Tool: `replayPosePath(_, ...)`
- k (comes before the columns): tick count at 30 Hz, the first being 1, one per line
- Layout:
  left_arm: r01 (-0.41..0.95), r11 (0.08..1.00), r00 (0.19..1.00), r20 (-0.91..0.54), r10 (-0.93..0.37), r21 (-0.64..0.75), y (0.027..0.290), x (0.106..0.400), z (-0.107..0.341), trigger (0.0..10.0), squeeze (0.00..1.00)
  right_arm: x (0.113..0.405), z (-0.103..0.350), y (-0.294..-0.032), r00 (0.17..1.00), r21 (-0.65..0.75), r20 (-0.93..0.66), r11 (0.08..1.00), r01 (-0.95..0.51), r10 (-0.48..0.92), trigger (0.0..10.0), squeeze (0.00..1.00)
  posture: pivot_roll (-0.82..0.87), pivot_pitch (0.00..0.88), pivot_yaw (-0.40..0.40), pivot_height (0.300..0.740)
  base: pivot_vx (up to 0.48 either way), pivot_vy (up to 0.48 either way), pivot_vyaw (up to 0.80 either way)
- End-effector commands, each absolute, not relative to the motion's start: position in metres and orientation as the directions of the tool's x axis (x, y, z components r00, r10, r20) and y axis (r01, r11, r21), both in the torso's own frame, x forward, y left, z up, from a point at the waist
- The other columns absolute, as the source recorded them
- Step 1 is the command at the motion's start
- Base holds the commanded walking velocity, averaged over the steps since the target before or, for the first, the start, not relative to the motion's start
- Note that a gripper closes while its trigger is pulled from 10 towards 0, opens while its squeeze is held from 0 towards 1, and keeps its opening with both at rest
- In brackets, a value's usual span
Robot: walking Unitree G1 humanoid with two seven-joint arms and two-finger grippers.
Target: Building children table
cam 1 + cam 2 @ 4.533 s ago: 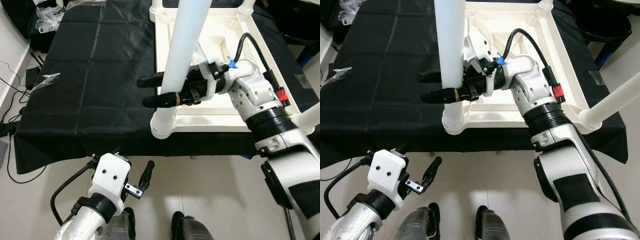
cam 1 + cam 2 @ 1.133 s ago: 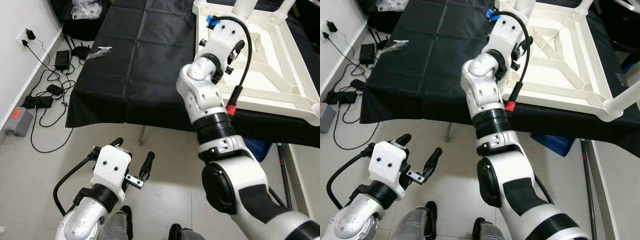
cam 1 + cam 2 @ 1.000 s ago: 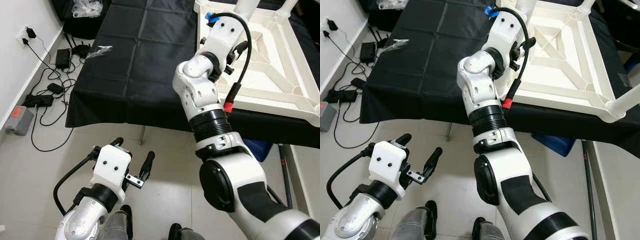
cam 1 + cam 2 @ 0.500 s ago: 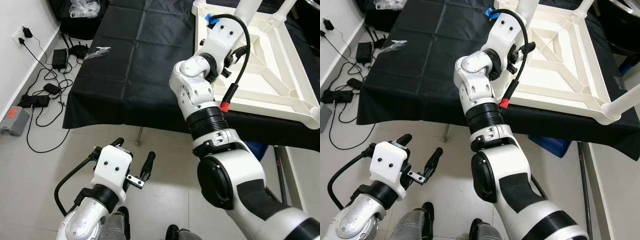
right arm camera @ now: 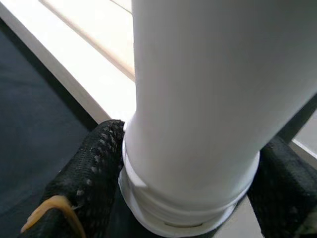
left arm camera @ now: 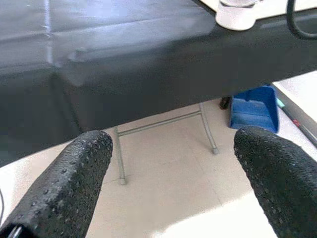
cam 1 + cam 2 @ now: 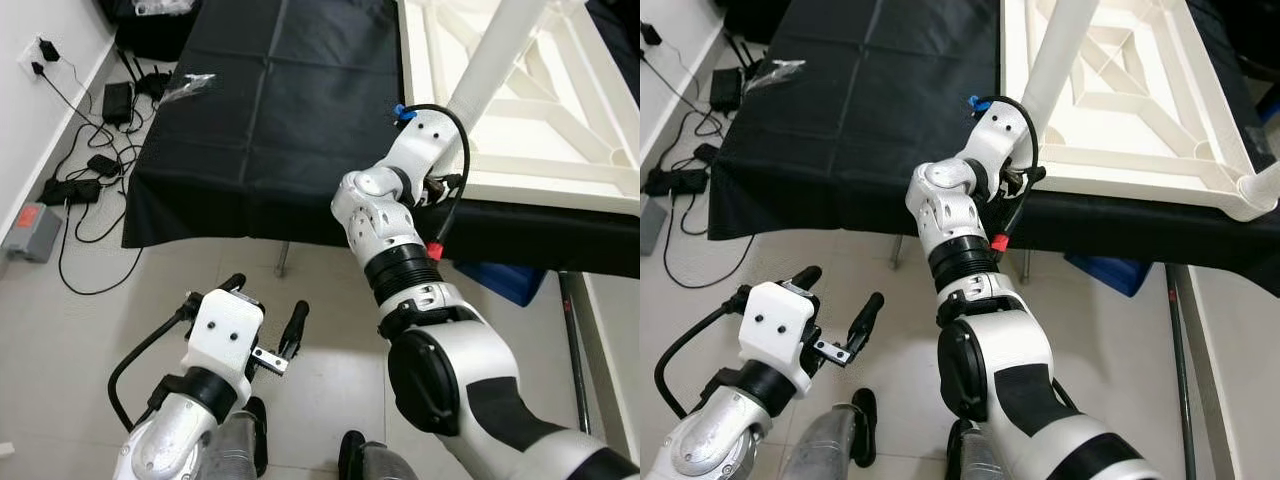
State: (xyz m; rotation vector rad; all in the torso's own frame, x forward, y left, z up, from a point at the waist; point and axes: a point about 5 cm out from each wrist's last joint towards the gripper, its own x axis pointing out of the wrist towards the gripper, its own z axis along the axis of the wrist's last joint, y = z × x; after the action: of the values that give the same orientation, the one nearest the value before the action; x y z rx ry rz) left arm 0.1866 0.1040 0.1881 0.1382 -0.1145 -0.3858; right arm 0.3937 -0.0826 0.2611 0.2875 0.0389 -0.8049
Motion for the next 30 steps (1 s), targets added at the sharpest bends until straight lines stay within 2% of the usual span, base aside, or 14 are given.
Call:
replayPosePath(1, 0.364, 0.919, 0.925, 0.059, -0.376, 0.153, 0.103, 0.185, 0.183, 10.0, 0.00, 0.393, 0.259, -0.086, 0.677, 0.249, -0.147, 0.635, 0.731, -0.721, 10.0, 0.00, 0.20, 0.332, -0.066, 0.740, 0.000, 0.000, 0.00)
replayPosePath(11, 0.362, 0.920, 0.925, 0.061, -0.374, 0.153, 0.104, 0.186, 0.183, 10.0, 0.00, 0.393, 0.271, -0.083, 0.695, 0.284, -0.085, 0.652, 0.703, -0.714, 10.0, 0.00, 0.20, 0.331, -0.063, 0.740, 0.000, 0.000, 0.00)
replayPosePath(12, 0.363, 0.919, 0.925, 0.062, -0.376, 0.152, 0.104, 0.186, 0.183, 10.0, 0.00, 0.392, 0.273, -0.082, 0.706, 0.300, -0.072, 0.660, 0.689, -0.704, 10.0, 0.64, 0.19, 0.332, -0.059, 0.740, 0.000, 0.000, 0.00)
replayPosePath(14, 0.363, 0.919, 0.925, 0.062, -0.376, 0.152, 0.104, 0.186, 0.183, 10.0, 0.00, 0.392, 0.273, -0.082, 0.706, 0.300, -0.072, 0.660, 0.689, -0.704, 10.0, 0.64, 0.19, 0.332, -0.059, 0.740, 0.000, 0.000, 0.00)
replayPosePath(15, 0.363, 0.919, 0.925, 0.062, -0.376, 0.152, 0.104, 0.186, 0.183, 10.0, 0.00, 0.392, 0.277, -0.079, 0.716, 0.311, -0.048, 0.671, 0.674, -0.697, 10.0, 1.00, 0.19, 0.332, -0.059, 0.740, 0.000, 0.000, 0.00)
replayPosePath(16, 0.363, 0.919, 0.925, 0.062, -0.376, 0.152, 0.104, 0.186, 0.183, 10.0, 0.00, 0.392, 0.277, -0.079, 0.716, 0.311, -0.048, 0.671, 0.674, -0.697, 10.0, 1.00, 0.19, 0.332, -0.059, 0.740, 0.000, 0.000, 0.00)
replayPosePath(17, 0.364, 0.919, 0.925, 0.061, -0.376, 0.151, 0.104, 0.187, 0.183, 10.0, 0.00, 0.391, 0.280, -0.077, 0.726, 0.321, -0.032, 0.681, 0.658, -0.687, 10.0, 0.00, 0.19, 0.337, -0.062, 0.740, 0.000, 0.000, 0.00)
replayPosePath(30, 0.363, 0.919, 0.925, 0.059, -0.375, 0.154, 0.104, 0.187, 0.182, 10.0, 0.00, 0.379, 0.292, -0.066, 0.765, 0.371, 0.086, 0.733, 0.570, -0.639, 10.0, 0.00, 0.19, 0.338, -0.053, 0.740, 0.000, 0.000, 0.00)
